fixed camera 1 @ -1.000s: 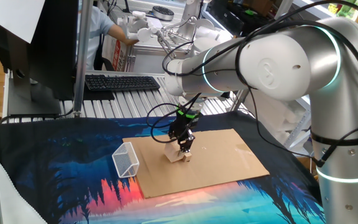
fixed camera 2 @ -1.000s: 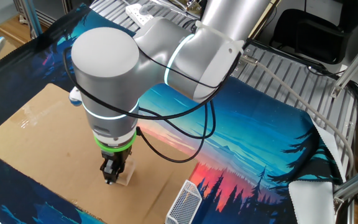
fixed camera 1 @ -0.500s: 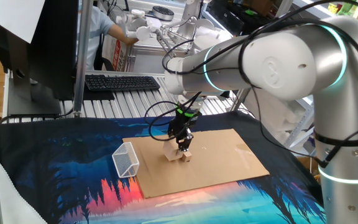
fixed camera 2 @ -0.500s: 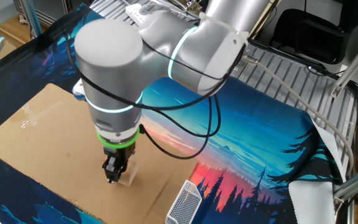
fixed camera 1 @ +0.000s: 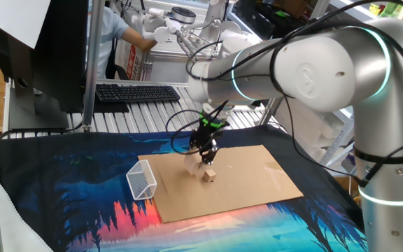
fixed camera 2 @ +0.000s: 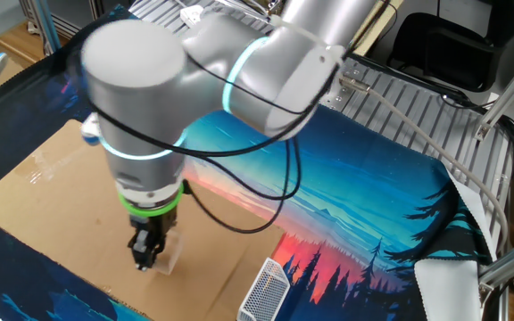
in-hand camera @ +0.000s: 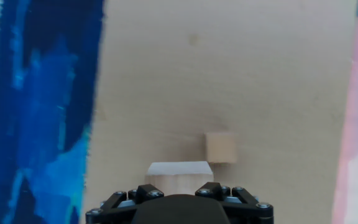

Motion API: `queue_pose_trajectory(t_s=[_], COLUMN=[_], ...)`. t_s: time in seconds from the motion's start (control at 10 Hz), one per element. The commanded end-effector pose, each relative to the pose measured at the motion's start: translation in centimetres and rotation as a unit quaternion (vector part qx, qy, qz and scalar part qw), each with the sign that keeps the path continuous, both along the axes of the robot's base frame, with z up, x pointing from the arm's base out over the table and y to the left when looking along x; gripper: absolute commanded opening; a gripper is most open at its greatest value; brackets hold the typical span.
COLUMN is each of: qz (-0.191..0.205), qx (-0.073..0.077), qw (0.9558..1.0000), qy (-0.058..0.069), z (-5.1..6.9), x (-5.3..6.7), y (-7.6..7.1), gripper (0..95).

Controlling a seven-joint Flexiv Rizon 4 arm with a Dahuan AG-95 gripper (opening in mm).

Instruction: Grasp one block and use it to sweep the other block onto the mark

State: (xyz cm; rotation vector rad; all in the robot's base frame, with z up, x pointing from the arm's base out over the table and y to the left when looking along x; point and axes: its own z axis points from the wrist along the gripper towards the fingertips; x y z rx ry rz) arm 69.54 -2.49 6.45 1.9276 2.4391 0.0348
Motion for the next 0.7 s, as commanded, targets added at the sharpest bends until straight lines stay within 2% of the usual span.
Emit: queue_pose_trajectory(t_s=[0.1,0.3,0.7], qz=[0.007,0.012,0.016], qx=[-0.015,-0.026,-0.028], qw=[0.9998,0.9995,0.9994], qy=[-0.013,-0.015,-0.015], z=[-0.2,-0.6,-1.2], x=[0.2,0.3,0.6], y=[-0.2,-0.3,-1.3], gripper=[0.0,0.0,0.0])
